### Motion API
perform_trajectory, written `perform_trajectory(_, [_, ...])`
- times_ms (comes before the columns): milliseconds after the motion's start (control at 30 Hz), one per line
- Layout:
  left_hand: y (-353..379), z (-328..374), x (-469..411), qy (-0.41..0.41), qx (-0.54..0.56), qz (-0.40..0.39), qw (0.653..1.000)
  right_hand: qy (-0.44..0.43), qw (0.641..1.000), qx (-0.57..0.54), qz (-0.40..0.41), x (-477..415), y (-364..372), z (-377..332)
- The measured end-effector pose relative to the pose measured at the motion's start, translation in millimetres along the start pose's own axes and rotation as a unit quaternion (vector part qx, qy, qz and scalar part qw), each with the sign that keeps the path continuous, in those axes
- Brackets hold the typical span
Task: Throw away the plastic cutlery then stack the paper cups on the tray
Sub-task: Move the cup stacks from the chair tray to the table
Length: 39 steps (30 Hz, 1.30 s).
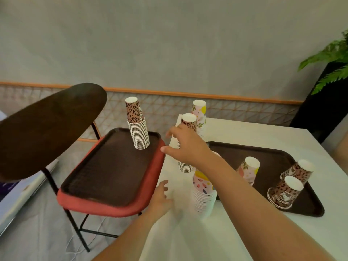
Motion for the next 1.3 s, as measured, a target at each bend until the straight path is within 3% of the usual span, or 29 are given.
perform_trajectory(133, [-48.7,-13.5,-18.9,-0.023,0.014,0.056,0.998,0.012,0.998,-0.058,-0.011,-28.6,35.5,-18.4])
perform_trajectory(633, [-178.9,-44.4,-154.8,-0.045,0.013,0.092,0.995,0.131,0.973,-0.189,-0.019,-195.1,110.7,-35.4])
perform_trajectory(800, [-195.9,-41.5,-196.0,-0.015,0.004,0.139,0.990,0.089,0.977,-0.194,0.027,-239.3,111.6,-45.9])
perform_trajectory(967, [-204.0,-34.2,-228.6,0.016,-0.020,0.171,0.985,0.089,0.984,-0.150,0.014,-267.7,128.0,-43.5])
perform_trajectory(1300, [-184.6,-53.1,-256.7,0.031,0.078,0.152,0.985,0.050,0.969,-0.198,0.142,-261.0,109.1,-27.6])
Point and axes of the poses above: each hand's wrist, its own x-axis away from the middle knuckle, its own y-axis out of the palm, z = x × y, the point moved 9 cm from there along -x, towards the middle knuckle, and after that the axes turned 11 degrees about y, right-handed, at the moved point
